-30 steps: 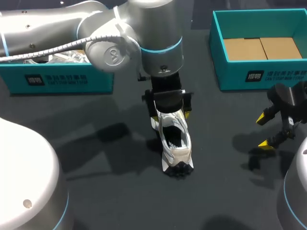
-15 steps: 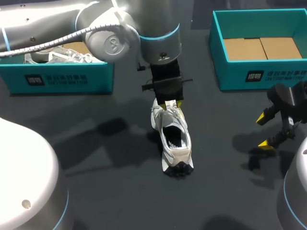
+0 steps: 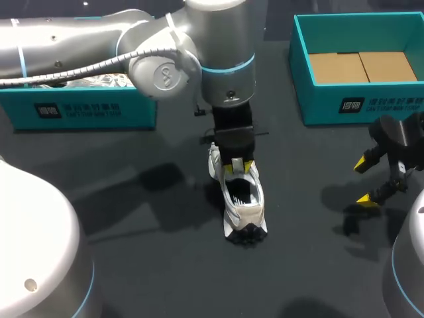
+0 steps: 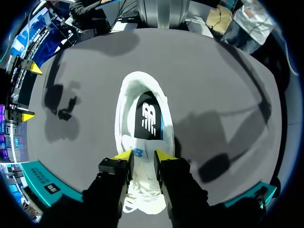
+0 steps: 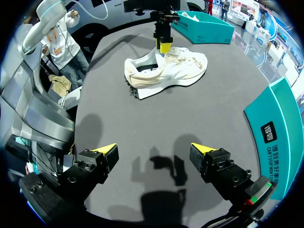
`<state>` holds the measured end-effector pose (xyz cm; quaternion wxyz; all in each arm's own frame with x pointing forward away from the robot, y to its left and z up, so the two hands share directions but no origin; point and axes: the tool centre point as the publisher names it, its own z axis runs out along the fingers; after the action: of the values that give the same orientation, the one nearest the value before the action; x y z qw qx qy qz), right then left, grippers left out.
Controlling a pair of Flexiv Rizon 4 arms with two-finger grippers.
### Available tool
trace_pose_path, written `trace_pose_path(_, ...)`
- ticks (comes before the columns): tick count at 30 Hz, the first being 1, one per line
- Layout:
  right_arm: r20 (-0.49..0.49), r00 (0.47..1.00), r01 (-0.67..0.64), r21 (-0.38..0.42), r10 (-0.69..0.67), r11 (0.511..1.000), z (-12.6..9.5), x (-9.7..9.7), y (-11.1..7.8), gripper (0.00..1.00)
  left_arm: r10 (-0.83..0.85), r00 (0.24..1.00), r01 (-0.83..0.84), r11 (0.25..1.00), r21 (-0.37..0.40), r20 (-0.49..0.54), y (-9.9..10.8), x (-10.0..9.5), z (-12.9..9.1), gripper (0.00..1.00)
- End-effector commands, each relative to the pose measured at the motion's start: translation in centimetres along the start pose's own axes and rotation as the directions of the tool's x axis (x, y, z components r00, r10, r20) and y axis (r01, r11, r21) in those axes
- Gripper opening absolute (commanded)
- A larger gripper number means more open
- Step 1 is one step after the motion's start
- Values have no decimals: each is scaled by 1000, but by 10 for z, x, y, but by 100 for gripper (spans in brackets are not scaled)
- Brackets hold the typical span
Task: Take the shoe out of the shoebox, open the shoe tongue, remove and reinsert the insole, then place the shoe into the shoebox
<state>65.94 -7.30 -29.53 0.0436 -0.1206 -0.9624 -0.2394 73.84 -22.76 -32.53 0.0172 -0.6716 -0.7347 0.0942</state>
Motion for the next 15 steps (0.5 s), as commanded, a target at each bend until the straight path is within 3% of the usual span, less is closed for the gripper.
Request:
trace_pose_path(1, 2, 1000, -1, 2, 1, 1000, 0, 1, 0, 100, -6, 1000, 6, 1000, 8, 4, -5, -1, 18, 28)
trace_pose_path(6, 2, 1000, -1, 2, 1, 1000, 0, 1, 0, 100, -16, 1000, 16, 999, 31, -1, -12, 1, 29, 29)
trace_pose_path(15, 2, 1000, -1, 2, 1, 1000, 0, 1, 0, 100, 9, 999, -8, 1000, -20, 50, -18, 2, 2, 30)
